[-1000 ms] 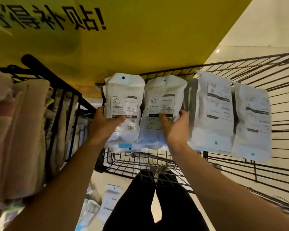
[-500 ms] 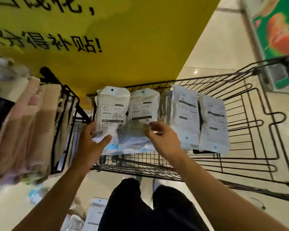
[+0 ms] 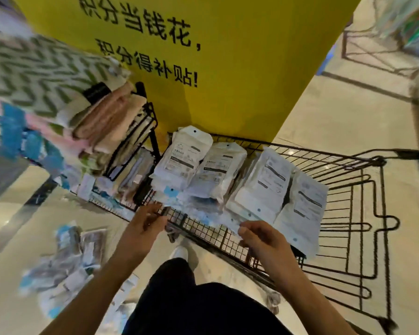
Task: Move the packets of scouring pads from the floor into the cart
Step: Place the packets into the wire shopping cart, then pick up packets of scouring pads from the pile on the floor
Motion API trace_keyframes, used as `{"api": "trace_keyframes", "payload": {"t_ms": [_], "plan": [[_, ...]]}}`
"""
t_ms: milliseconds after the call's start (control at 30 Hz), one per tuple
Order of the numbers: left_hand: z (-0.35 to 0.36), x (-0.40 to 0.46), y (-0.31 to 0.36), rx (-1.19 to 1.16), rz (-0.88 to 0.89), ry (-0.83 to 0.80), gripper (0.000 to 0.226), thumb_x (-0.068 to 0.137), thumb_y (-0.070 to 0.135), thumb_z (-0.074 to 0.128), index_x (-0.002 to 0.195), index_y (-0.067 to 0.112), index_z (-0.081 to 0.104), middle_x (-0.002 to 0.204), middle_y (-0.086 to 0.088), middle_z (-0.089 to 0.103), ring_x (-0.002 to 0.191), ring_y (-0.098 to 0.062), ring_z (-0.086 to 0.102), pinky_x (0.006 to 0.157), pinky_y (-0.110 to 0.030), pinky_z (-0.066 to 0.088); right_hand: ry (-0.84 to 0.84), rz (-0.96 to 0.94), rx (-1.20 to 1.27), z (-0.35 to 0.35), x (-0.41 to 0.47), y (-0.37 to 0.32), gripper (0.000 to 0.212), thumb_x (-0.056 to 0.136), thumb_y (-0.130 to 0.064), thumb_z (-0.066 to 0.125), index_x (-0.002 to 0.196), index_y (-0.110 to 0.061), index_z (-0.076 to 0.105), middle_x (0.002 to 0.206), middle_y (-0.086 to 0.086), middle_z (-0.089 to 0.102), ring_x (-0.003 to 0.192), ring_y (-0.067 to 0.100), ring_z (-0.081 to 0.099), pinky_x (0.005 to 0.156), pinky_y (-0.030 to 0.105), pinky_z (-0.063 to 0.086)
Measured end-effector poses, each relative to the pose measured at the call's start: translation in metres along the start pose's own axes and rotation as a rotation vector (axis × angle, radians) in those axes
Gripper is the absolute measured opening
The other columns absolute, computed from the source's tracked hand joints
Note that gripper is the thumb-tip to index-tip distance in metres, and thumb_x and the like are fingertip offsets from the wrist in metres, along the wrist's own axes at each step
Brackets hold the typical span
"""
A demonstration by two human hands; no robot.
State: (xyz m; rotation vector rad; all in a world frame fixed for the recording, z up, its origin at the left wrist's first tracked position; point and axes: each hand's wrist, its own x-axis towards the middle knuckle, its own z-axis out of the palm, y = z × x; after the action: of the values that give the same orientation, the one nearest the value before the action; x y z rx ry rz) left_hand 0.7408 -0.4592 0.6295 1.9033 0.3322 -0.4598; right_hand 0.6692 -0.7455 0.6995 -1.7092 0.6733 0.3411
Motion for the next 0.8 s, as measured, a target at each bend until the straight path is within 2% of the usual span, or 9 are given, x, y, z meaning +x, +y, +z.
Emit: {"api": "trace_keyframes", "payload": {"t_ms": [100, 167, 233, 333, 467, 633, 800], "plan": [[-0.003, -0.05, -0.013, -0.094, -0.058, 0.107, 0.024, 0.095, 0.041, 0.071, 0.116, 0.042, 0.061, 0.105, -0.007, 0.075, 0.102, -0.034, 0.07, 0.083, -0.043, 0.054, -0.047, 0.026, 0.031, -0.013, -0.01, 0.017, 0.008, 0.097, -0.034, 0.072, 0.095, -0.033, 0.08, 0.102, -0.011, 0.08, 0.094, 0.015, 0.077, 0.093, 0.042, 0.06], [-0.01, -0.082, -0.023, -0.124, -0.106, 0.171, 0.038, 0.081, 0.051, 0.068, 0.117, 0.04, 0.061, 0.107, -0.009, 0.076, 0.102, -0.035, 0.07, 0.078, -0.039, 0.052, -0.086, 0.035, 0.035, -0.016, -0.016, 0.025, 0.009, 0.099, -0.03, 0.071, 0.099, -0.027, 0.079, 0.107, -0.005, 0.079, 0.094, 0.017, 0.076, 0.085, 0.034, 0.058], [-0.019, -0.116, -0.035, -0.151, -0.159, 0.237, 0.041, 0.079, 0.049, 0.064, 0.118, 0.039, 0.061, 0.11, -0.009, 0.075, 0.104, -0.033, 0.07, 0.077, -0.036, 0.052, -0.137, 0.015, 0.018, -0.009, -0.02, 0.032, 0.007, 0.099, -0.023, 0.071, 0.1, -0.022, 0.078, 0.105, 0.001, 0.08, 0.091, 0.019, 0.076, 0.079, 0.033, 0.057], [-0.028, -0.161, -0.054, -0.147, -0.218, 0.308, 0.036, 0.09, 0.044, 0.066, 0.125, 0.036, 0.062, 0.113, -0.004, 0.074, 0.105, -0.025, 0.071, 0.082, -0.037, 0.055, -0.241, -0.008, -0.036, 0.01, -0.027, 0.038, 0.005, 0.099, -0.025, 0.072, 0.1, -0.026, 0.077, 0.099, 0.0, 0.081, 0.089, 0.019, 0.077, 0.088, 0.045, 0.059], [-0.039, -0.213, -0.088, -0.142, -0.297, 0.432, 0.032, 0.104, 0.039, 0.06, 0.135, 0.032, 0.058, 0.121, 0.003, 0.072, 0.106, -0.018, 0.07, 0.09, -0.04, 0.057, -0.412, -0.055, -0.112, 0.038, -0.037, 0.039, 0.012, 0.099, -0.031, 0.072, 0.107, -0.023, 0.075, 0.098, -0.001, 0.081, 0.094, 0.022, 0.078, 0.09, 0.045, 0.058], [-0.052, -0.272, -0.121, -0.253, -0.4, 0.565, 0.03, 0.106, 0.029, 0.058, 0.135, 0.031, 0.057, 0.12, 0.001, 0.072, 0.107, -0.02, 0.069, 0.094, -0.041, 0.056, -0.554, -0.11, -0.21, 0.078, -0.057, 0.041, 0.01, 0.099, -0.028, 0.07, 0.106, -0.023, 0.075, 0.098, -0.002, 0.081, 0.093, 0.022, 0.078, 0.087, 0.044, 0.058], [-0.069, -0.339, -0.158, -0.34, -0.425, 0.723, 0.022, 0.104, 0.028, 0.061, 0.124, 0.037, 0.063, 0.113, 0.005, 0.075, 0.102, -0.018, 0.071, 0.093, -0.043, 0.058, -0.637, -0.145, -0.316, 0.121, -0.083, 0.052, 0.01, 0.099, -0.029, 0.07, 0.105, -0.023, 0.077, 0.101, -0.001, 0.081, 0.091, 0.02, 0.079, 0.087, 0.044, 0.06]]}}
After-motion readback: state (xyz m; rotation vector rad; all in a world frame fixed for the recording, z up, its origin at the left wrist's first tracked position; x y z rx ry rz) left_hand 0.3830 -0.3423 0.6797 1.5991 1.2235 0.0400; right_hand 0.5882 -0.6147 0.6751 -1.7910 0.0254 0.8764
